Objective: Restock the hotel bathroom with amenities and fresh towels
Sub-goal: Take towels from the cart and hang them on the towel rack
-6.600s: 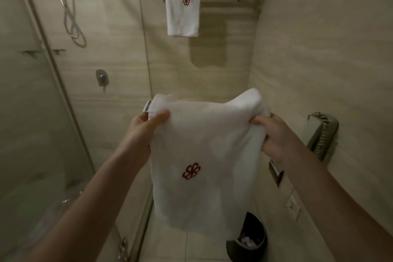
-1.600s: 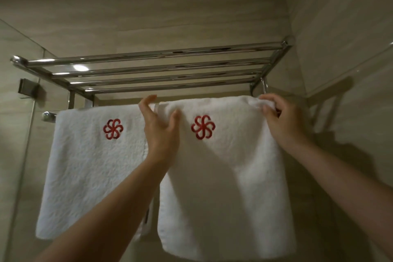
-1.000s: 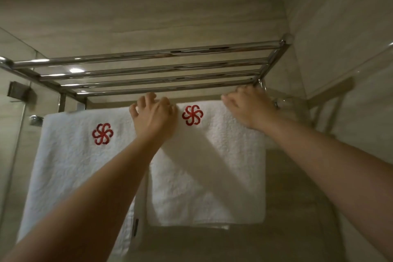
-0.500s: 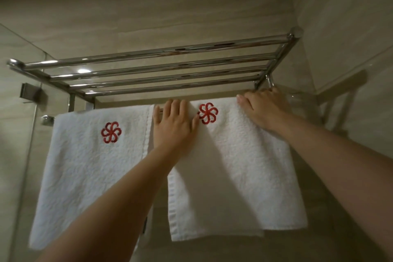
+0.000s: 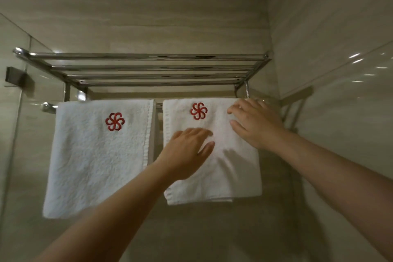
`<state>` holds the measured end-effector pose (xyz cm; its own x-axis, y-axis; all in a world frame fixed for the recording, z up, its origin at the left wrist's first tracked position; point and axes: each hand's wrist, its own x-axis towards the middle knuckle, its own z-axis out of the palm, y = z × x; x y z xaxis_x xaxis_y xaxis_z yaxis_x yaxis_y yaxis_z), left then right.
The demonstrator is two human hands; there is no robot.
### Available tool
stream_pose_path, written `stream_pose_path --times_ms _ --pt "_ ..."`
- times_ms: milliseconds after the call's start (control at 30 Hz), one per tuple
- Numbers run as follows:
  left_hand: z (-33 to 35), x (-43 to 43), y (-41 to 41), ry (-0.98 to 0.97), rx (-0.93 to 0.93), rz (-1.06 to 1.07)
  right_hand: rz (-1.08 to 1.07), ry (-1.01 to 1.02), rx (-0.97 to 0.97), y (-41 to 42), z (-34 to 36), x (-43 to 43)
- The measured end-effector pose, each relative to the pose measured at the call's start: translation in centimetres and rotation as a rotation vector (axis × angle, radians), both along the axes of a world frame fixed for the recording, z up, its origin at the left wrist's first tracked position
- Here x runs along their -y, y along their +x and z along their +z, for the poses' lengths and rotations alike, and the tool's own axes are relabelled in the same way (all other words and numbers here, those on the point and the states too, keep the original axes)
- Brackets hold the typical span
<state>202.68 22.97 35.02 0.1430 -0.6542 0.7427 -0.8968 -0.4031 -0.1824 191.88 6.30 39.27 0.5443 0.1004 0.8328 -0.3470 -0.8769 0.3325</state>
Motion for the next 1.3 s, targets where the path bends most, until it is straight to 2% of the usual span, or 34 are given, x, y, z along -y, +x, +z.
stream_pose_path --times_ms 133,433,733,1033,1300 --pt "-2.0 -3.0 -3.8 0.263 -0.246 -0.129 -0.082 0.061 -0.121 -5.2 -3.0 -4.5" --pt "-6.6 -9.1 -11.3 0.500 -0.278 -0.326 -0.304 0.196 -0.390 -16.8 -9.9 -12.5" --pt "-9.7 -8.9 -21.6 0.624 -0.311 -0.529 -0.488 0.329 -0.599 -29.8 -14.6 -18.0" --pt "-14.9 -9.5 -36.9 0.848 -0.256 -0.716 -0.707 0.626 -0.697 -44.9 -20.1 -22.2" --pt "-19.5 -13.0 -51.7 0.885 -0.356 -0.997 -0.780 0.972 -0.544 -62.9 -23.5 -29.3"
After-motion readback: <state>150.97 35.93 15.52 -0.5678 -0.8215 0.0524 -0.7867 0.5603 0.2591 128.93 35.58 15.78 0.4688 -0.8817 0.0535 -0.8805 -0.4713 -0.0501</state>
